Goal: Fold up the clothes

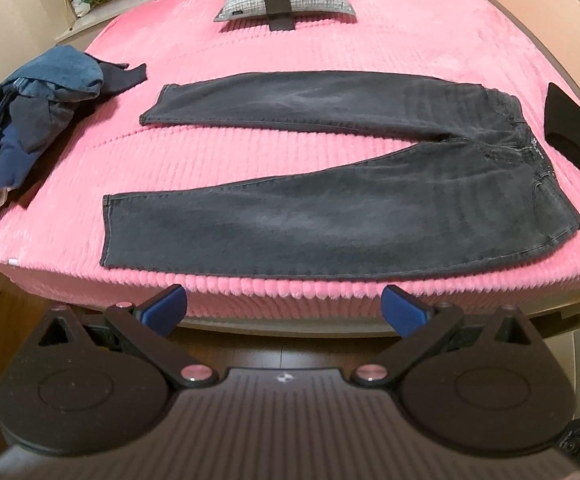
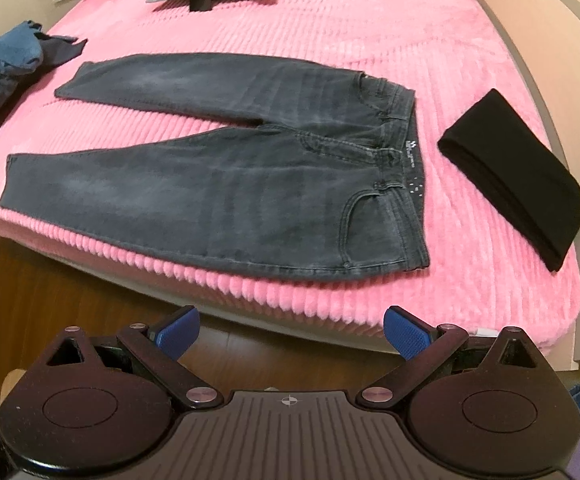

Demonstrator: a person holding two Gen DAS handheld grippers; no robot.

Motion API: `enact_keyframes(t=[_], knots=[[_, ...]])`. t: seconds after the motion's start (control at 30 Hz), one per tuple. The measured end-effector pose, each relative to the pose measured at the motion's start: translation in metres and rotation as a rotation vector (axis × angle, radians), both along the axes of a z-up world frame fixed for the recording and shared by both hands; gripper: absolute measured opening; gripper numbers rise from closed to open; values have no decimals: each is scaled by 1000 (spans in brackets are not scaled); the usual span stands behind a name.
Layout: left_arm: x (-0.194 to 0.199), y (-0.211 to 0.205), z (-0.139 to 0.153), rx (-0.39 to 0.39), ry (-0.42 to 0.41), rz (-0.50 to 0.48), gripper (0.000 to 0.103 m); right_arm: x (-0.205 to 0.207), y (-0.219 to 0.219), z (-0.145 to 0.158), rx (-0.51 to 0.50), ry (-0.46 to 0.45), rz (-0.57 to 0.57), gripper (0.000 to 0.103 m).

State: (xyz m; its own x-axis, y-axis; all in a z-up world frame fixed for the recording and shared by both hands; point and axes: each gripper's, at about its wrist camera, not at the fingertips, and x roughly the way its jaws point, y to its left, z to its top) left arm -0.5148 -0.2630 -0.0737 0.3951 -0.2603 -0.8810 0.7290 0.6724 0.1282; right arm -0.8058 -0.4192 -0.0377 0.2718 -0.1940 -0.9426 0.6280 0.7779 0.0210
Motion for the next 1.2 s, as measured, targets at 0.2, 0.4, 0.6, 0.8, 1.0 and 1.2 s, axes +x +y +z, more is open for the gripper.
enact_keyframes(t=[0.2,0.4,0.6,0.8,1.0,1.2], knots=[[4,12,1,0,1,28,102,11,9,-3,7,-2,27,101],[7,20,2,2,-2,39,102,21,16,-6,12,-1,43,101],[14,30,-1,8,0,43,102,31,21,-8,15,10,49,101],[32,41,-1,17,-15,35,102,48,24,-10,9,12,45,101],[65,41,2,17,-38,-30,102,72,23,-3,-46,7,57,101],[108,6,1,50,-93,-156,102,72,-5,5,-98,26,36,101]])
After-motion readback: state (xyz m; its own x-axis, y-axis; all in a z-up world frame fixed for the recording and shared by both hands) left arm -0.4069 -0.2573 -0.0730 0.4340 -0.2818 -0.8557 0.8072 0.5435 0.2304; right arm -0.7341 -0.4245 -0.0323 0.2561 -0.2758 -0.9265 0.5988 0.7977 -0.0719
